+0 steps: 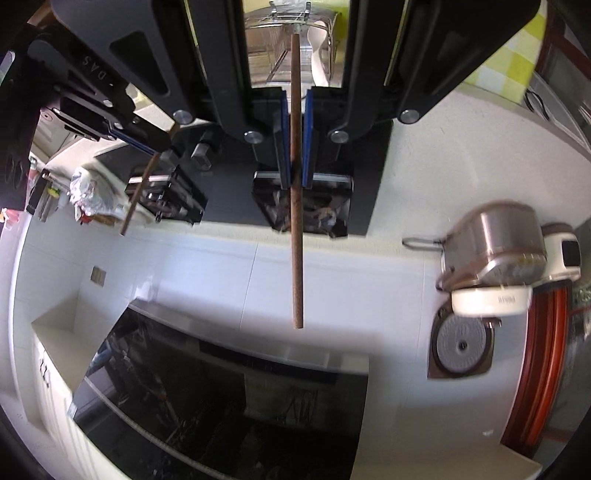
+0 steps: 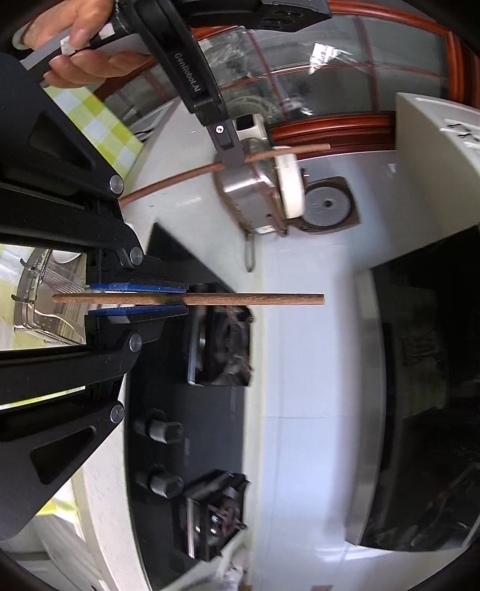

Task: Organize utensils
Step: 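Lower the chopstick into the rack and open the right tool while the left tool releases its chopstick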

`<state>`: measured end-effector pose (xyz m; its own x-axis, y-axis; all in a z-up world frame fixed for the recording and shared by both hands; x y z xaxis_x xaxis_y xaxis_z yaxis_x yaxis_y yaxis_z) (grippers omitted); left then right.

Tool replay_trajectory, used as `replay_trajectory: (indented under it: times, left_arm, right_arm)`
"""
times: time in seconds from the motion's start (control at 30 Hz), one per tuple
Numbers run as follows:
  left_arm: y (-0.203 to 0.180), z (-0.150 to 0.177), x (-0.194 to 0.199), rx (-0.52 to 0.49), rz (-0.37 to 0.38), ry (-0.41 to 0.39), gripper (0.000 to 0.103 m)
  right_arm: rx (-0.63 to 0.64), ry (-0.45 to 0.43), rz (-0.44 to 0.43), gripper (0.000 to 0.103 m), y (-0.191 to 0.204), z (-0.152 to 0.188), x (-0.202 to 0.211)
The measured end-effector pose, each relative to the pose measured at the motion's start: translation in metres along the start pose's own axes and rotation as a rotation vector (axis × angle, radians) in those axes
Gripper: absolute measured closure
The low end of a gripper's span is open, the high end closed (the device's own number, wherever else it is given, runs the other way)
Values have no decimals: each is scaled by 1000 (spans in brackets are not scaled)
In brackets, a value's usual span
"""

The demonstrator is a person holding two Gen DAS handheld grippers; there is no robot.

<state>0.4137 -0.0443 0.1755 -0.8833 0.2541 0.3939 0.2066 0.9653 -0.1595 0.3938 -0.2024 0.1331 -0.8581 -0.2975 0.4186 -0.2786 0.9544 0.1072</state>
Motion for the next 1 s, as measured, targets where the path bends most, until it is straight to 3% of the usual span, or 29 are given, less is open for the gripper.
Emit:
replay_trajectory:
  times: [0.47, 0.53, 0.57, 0.6, 0.67, 0.83, 1.0]
  left_arm:
    - [21, 77, -53, -23, -4, 148, 96]
    - [21, 81, -55, -39, -19, 161, 85]
    - [22, 82, -54, -44, -29, 159, 73]
    - [23, 83, -52, -44, -40, 155, 61]
    - [29, 85, -47, -29, -58, 145, 53]
    - [44, 84, -21, -11, -92, 134, 47]
    - [56, 92, 17, 2, -136, 119, 29]
  right_arm:
    - [-62, 128, -31, 93, -14, 49, -50]
    - [-64, 137, -22, 90, -16, 53, -51]
    - [-68, 140, -16, 84, -17, 54, -51]
    - [-75, 140, -8, 70, -19, 54, -49]
    - [-84, 128, 5, 47, -23, 53, -42]
    - [-66, 99, 36, 47, -30, 52, -14]
    - [-80, 86, 51, 47, -39, 63, 21]
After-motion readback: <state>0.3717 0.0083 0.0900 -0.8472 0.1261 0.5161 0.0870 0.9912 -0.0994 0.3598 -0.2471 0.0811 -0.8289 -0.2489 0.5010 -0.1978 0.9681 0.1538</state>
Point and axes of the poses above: each gripper's, at about its wrist camera, not at the fingertips, and x roughly against the way its jaws point, y to its left, z to its underside, the point moved 3 cm from there along -x, roughly the way its jaws point, and after that the axes turned 2 degrees about y, right-handed, at the moved point
